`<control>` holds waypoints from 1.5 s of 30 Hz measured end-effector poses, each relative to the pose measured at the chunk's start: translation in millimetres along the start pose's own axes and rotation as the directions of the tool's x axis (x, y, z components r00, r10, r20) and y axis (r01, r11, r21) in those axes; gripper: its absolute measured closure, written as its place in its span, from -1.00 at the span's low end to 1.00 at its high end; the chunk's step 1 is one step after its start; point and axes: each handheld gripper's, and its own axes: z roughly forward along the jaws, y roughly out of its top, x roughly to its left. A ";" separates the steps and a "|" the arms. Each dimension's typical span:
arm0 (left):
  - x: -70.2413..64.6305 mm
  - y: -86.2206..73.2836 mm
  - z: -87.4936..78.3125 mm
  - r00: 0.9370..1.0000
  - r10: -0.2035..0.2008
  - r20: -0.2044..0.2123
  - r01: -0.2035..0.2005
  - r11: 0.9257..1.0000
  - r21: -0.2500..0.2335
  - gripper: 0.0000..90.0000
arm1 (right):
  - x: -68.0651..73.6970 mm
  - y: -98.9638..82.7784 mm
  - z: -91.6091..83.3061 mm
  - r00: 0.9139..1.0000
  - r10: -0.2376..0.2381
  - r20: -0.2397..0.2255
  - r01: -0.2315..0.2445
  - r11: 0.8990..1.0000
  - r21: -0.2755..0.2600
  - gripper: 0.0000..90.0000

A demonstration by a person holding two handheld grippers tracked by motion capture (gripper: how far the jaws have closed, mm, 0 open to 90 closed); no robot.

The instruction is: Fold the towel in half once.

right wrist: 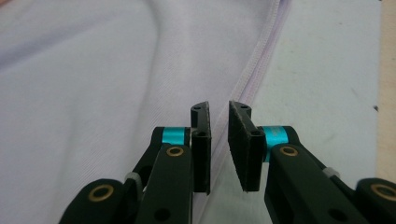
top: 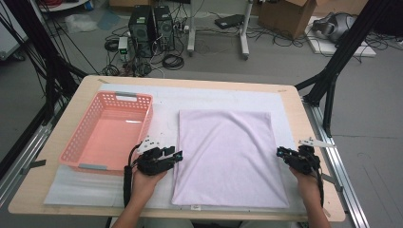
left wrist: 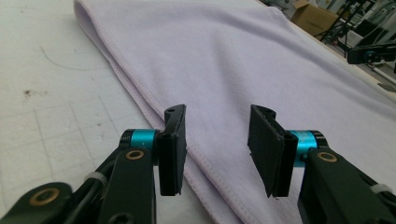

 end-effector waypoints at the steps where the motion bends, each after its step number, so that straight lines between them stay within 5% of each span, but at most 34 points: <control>1: 2.6 2.3 3.9 1.000 0.000 -0.010 0.000 1.000 0.006 0.28 | -0.3 2.3 4.7 1.000 -0.004 0.003 0.004 1.000 0.010 0.75; 7: 7.0 3.3 14.1 1.000 -0.020 -0.014 0.020 0.999 0.030 0.31 | -0.7 7.6 20.8 0.998 -0.061 0.004 0.060 0.996 0.068 0.94; 11: 9.2 3.5 15.8 0.999 -0.027 -0.025 0.028 0.999 0.037 0.31 | -5.3 9.0 9.7 0.994 -0.057 0.090 0.052 0.997 0.051 0.96; 14: 11.6 4.5 17.7 0.999 -0.032 -0.044 0.034 0.999 0.028 0.31 | -8.2 5.5 9.6 0.999 -0.011 0.053 0.008 0.998 0.062 0.88; 16: 13.6 5.1 19.3 0.996 -0.058 -0.061 0.060 0.997 0.040 0.31 | -6.5 4.1 8.1 0.998 -0.016 0.056 0.013 0.999 0.047 0.63; 18: 12.9 8.0 22.3 0.997 -0.022 -0.072 0.028 0.997 0.078 0.36 | -5.9 4.8 2.8 0.999 -0.010 0.046 0.010 1.000 0.011 0.63; 24: 13.3 12.9 38.4 0.994 -0.011 -0.107 0.023 0.993 0.113 0.41 | -4.5 3.6 -2.7 0.999 -0.001 0.032 0.001 1.000 -0.005 0.63; 27: 11.9 13.7 41.6 0.989 0.001 -0.145 0.021 0.989 0.147 0.53 | -3.4 3.5 -2.4 1.000 -0.003 0.026 0.003 1.000 0.000 0.62; 30: 5.0 15.8 44.0 0.972 0.110 -0.207 -0.071 0.979 0.189 0.85 | -3.2 3.3 -2.0 1.000 -0.008 0.019 0.008 1.000 0.000 0.60; 32: 5.5 17.2 42.9 0.966 0.117 -0.230 -0.074 0.979 0.188 0.95 | -2.6 2.9 -2.5 1.000 -0.010 0.017 0.010 1.000 0.001 0.60; 34: 11.8 17.7 38.9 0.960 0.083 -0.266 -0.039 0.985 0.167 0.95 | -2.5 2.2 -3.0 1.000 -0.012 0.015 0.012 1.000 0.000 0.60; 36: 18.4 17.0 35.0 0.971 0.029 -0.235 0.007 0.989 0.148 0.94 | -3.3 1.3 -3.7 1.000 -0.009 0.018 0.009 1.000 0.003 0.60; 39: 19.5 15.5 34.6 0.975 0.047 -0.216 -0.012 0.987 0.161 0.67 | -4.2 0.1 -4.4 1.000 -0.003 0.021 0.003 1.000 0.003 0.56; 45: 20.4 16.1 24.9 0.992 0.045 -0.119 -0.038 0.998 0.054 0.13 | 0.2 -2.8 -5.5 1.000 -0.014 0.001 0.014 1.000 0.008 0.55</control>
